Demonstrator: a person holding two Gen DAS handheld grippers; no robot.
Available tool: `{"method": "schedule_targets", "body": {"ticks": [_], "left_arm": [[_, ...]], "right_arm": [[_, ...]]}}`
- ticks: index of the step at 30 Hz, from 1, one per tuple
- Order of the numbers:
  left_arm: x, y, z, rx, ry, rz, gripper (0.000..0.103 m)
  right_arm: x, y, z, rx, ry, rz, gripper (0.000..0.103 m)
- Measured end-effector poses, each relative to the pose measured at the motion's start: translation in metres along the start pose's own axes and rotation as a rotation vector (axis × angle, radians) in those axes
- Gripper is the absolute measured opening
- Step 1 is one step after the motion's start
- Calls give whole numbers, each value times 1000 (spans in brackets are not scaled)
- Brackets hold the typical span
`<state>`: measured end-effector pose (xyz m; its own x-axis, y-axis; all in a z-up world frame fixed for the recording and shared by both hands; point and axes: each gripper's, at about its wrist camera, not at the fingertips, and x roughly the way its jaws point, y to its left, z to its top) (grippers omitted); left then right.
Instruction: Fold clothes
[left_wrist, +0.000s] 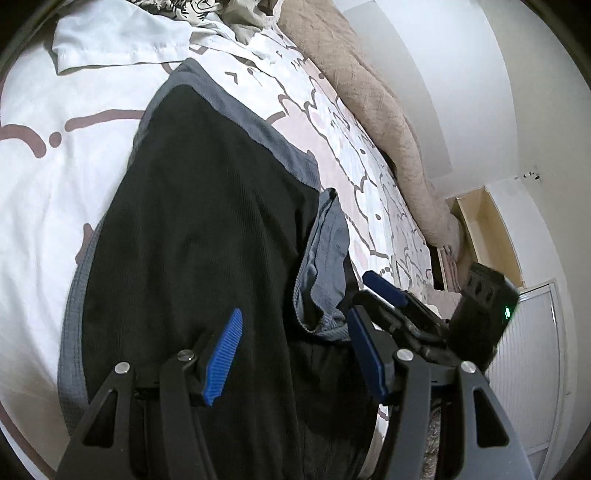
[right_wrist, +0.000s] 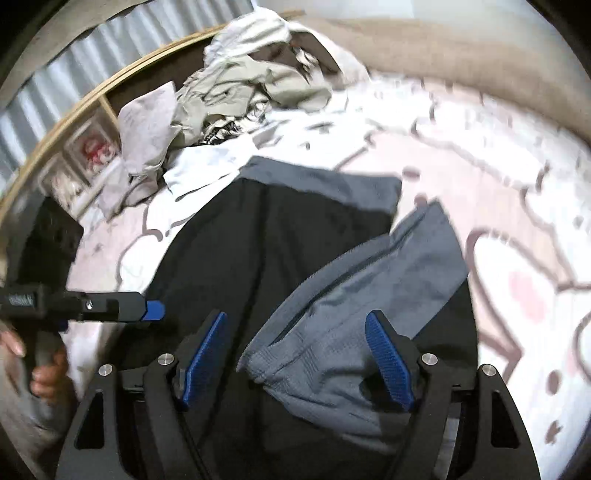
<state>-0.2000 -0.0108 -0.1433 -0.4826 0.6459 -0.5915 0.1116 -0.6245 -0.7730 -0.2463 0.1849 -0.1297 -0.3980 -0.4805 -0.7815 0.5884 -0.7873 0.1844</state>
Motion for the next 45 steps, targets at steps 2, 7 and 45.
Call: {"method": "schedule_targets", "body": {"ticks": [2, 7, 45], "left_arm": [[0, -2, 0, 7, 0, -7, 59], [0, -9, -2, 29, 2, -22, 59], [127, -139, -229, 1131, 296, 198, 59]], "right_arm": [[-5, 17, -7, -93, -33, -47, 76], [6, 28, -22, -192, 22, -70, 39], [-86, -203, 41, 291, -13, -692, 6]]}}
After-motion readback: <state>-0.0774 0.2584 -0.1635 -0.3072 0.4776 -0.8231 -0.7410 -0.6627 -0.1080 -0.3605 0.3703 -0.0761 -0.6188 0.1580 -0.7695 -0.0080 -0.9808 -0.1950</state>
